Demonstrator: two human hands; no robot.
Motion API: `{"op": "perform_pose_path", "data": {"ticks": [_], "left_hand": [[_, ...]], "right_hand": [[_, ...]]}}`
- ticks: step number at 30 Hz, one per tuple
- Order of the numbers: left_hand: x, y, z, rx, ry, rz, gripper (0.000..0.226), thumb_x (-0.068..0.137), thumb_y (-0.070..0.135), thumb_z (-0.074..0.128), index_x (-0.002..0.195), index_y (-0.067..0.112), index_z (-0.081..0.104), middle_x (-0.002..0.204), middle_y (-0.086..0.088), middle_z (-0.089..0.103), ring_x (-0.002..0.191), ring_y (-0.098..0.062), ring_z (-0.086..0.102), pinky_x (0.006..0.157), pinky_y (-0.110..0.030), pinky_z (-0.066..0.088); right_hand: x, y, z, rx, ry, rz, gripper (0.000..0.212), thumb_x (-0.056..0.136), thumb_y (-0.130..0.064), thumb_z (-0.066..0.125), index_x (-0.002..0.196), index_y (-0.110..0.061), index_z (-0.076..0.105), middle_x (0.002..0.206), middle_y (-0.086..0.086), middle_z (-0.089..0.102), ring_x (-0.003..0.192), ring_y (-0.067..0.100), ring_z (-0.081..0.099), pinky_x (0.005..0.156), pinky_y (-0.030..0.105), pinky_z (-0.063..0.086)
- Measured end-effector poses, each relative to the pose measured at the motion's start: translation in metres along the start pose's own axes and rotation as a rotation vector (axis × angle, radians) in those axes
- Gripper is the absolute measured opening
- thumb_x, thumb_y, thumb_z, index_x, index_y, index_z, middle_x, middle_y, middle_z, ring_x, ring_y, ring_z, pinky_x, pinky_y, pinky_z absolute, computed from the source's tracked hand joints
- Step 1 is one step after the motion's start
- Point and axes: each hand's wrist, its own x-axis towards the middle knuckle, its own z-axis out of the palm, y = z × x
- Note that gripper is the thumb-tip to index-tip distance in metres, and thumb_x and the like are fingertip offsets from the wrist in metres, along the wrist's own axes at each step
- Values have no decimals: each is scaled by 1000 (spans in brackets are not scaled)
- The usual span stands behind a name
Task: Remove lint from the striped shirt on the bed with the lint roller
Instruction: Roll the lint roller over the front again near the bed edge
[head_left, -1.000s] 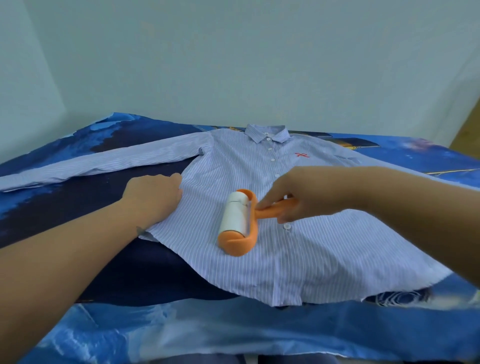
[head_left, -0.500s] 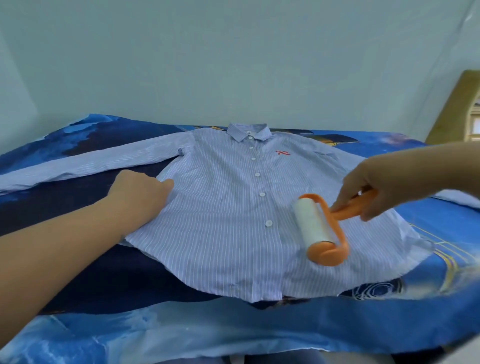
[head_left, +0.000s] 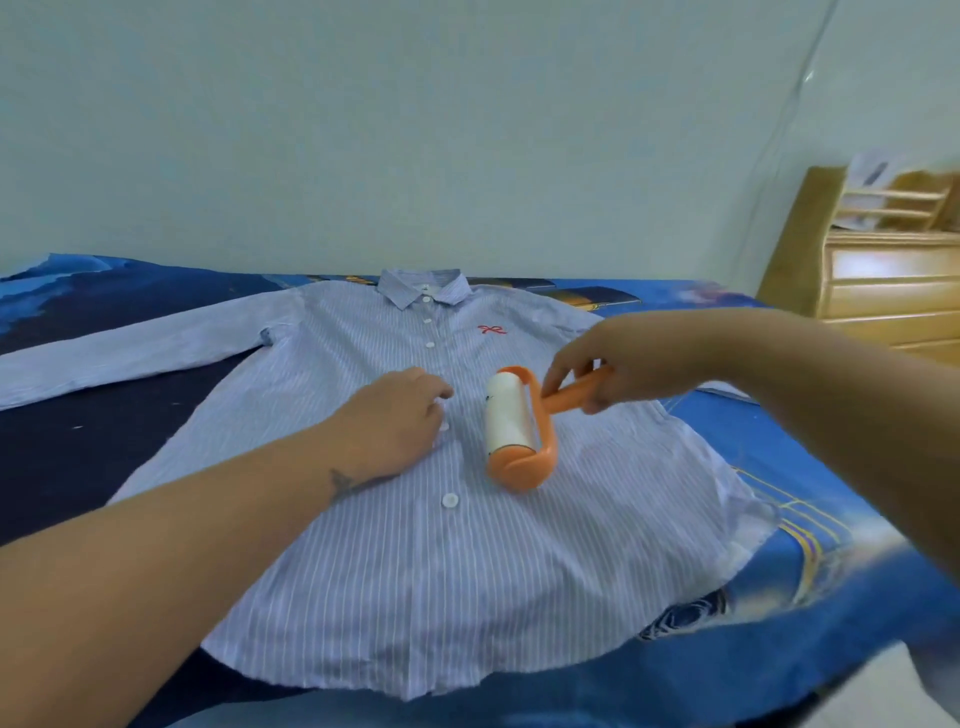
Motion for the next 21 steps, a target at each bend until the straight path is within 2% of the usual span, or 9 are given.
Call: {"op": "perform_pose_path", "data": {"ticks": [4, 8, 15, 21], "left_hand": [[13, 0, 13, -90, 17, -75, 31, 98, 20, 39, 121, 14, 58, 122, -9, 57, 111, -24, 52, 97, -38, 41], [9, -2, 22, -114, 32, -80, 28, 98, 24, 39, 117, 15, 58, 116, -9, 56, 104, -26, 53, 90, -43, 45], [6, -6, 25, -144, 47, -70, 29, 99, 22, 39, 121, 18, 57, 121, -2, 54, 110, -20, 51, 97, -39, 42], [8, -7, 25, -153, 38, -56, 27, 98, 22, 43, 119, 16, 59, 119, -2, 55, 109, -18, 51, 98, -35, 41]], "right_hand": [[22, -3, 18, 52, -3, -31, 35, 87, -27, 64, 116, -47, 58, 100, -13, 61, 81, 4, 52, 64, 18, 36], [31, -3, 24, 91, 18, -61, 37, 85, -28, 68, 115, -46, 60, 96, -14, 59, 80, 4, 52, 61, 17, 32], [7, 27, 25, 94, -24, 11, 38, 81, -26, 71, 109, -48, 59, 93, -15, 60, 77, 5, 55, 62, 18, 39], [-29, 67, 33, 108, -19, 126, 39, 80, -21, 72, 108, -46, 63, 85, -18, 58, 71, -1, 51, 61, 14, 36]]}}
